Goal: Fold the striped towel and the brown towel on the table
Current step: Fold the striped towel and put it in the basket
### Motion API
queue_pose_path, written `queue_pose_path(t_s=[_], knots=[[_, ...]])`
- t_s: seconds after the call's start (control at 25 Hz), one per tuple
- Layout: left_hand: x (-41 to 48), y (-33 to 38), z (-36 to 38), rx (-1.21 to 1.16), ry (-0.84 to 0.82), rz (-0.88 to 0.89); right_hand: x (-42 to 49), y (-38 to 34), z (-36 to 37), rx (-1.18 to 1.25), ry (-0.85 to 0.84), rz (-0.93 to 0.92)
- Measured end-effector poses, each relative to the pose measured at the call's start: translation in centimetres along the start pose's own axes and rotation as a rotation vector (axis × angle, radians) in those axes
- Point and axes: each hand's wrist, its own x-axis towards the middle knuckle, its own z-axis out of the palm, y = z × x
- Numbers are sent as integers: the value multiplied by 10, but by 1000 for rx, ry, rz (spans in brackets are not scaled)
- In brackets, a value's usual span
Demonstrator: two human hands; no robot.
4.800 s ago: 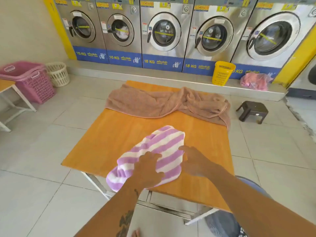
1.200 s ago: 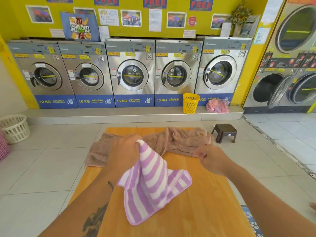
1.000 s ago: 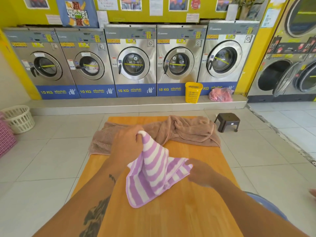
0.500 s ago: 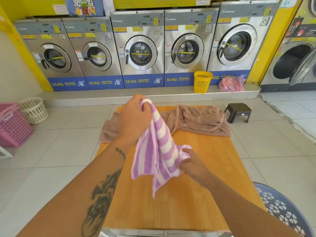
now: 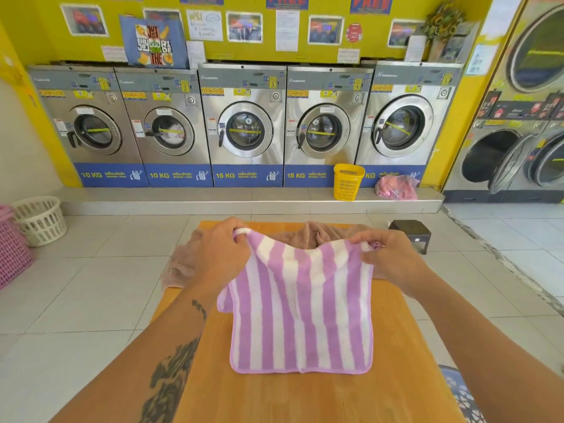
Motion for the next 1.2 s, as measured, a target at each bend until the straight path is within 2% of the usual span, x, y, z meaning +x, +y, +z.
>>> queue_pose_path(t_s=[0.16,0.28,0.4,0.52,0.64,0.72,0.8,0.92,1.0,1.12,1.2], knots=[[15,-7,-1,-66,86,14,4,-4,-29,-396,189,-166],[34,1,-1,82,25,91,18,-6,-45,-562,239,-192],[60,24,-8,114,22,151,31,-26,-58,-453,351,-180],[78,51,-21,7,143,236,38,-49,-79,-333,474,-247],[75,55,-24,-82,170,302,24,-56,-93,-195,497,-322],[54,33,-11,-151,92,382,2,-39,-86,-229,379,-338],[15,-9,12,-147,-38,375,-23,3,-69,-384,157,-263],[-67,-89,57,-72,-291,206,-69,90,-34,-626,-206,-53],[-125,-132,79,24,-442,88,-100,143,-8,-684,-371,65],[-181,-167,90,126,-470,-62,-136,187,30,-591,-465,200],[-193,-168,85,185,-468,-206,-146,195,51,-563,-494,225]])
